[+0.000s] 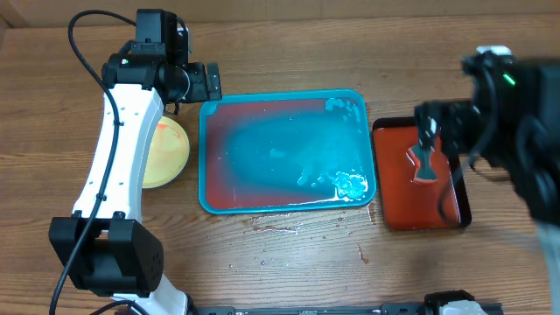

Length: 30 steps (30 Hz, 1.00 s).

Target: Clean dirty plates on tray and stack at the side

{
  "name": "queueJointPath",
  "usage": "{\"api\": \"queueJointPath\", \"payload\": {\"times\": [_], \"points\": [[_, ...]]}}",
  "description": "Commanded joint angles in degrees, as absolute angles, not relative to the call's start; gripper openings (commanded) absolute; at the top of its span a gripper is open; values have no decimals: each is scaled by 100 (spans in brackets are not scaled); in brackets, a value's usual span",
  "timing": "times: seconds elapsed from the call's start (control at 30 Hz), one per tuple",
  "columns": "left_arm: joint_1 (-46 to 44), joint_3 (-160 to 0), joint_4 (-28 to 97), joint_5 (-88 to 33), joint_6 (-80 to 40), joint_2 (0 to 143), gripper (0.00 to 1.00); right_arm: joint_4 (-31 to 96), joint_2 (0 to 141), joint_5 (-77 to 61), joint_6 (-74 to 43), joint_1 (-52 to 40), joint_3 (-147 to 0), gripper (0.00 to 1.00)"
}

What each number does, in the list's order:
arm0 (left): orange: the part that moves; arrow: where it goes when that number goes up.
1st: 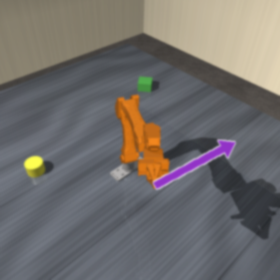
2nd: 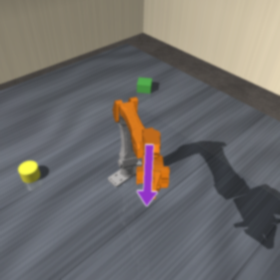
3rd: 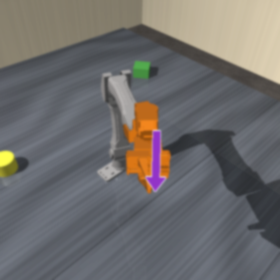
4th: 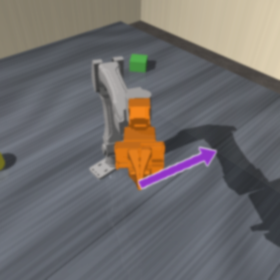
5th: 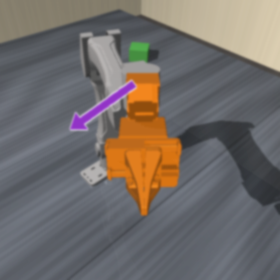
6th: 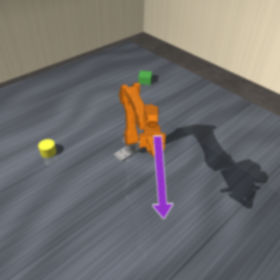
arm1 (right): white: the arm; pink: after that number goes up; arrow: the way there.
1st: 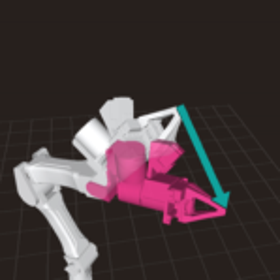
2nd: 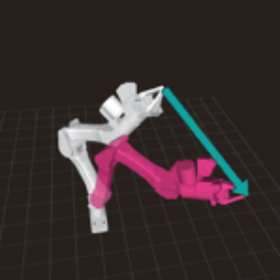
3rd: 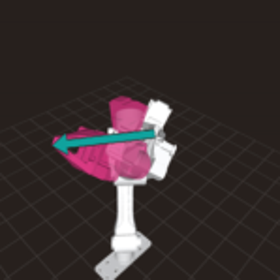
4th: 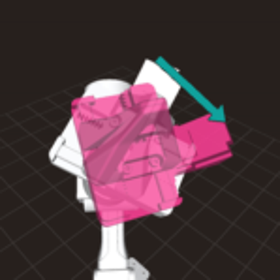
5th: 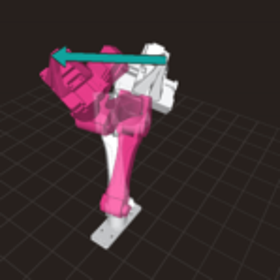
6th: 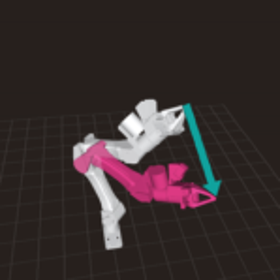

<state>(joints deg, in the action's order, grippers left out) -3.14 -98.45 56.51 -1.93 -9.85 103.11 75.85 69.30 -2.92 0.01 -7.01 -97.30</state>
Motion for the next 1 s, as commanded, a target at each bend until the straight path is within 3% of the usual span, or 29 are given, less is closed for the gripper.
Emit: {"api": "queueJointPath", "payload": {"times": [0.0,0.27,0.4,0.53,0.73,0.97], "points": [[-325,-9874,5631,-174,-878,10377,100,7579,6141,-1162,-1,-711,-9854,100],[-325,-9874,5631,-174,-875,10377,100,8353,5004,-1164,1,-711,-9854,100],[-325,-9874,5631,-174,-878,10377,100,9371,4858,-1140,1,-711,-9852,100],[-325,-9874,5631,-174,-875,10377,100,9564,4858,-746,-1,-711,-9751,100],[-325,-9874,5631,-174,-875,10377,100,8661,4390,-438,10,-703,-8864,100],[-325,-9874,5631,-174,-878,10377,100,6351,3039,-368,47,-701,-6431,100]]}}
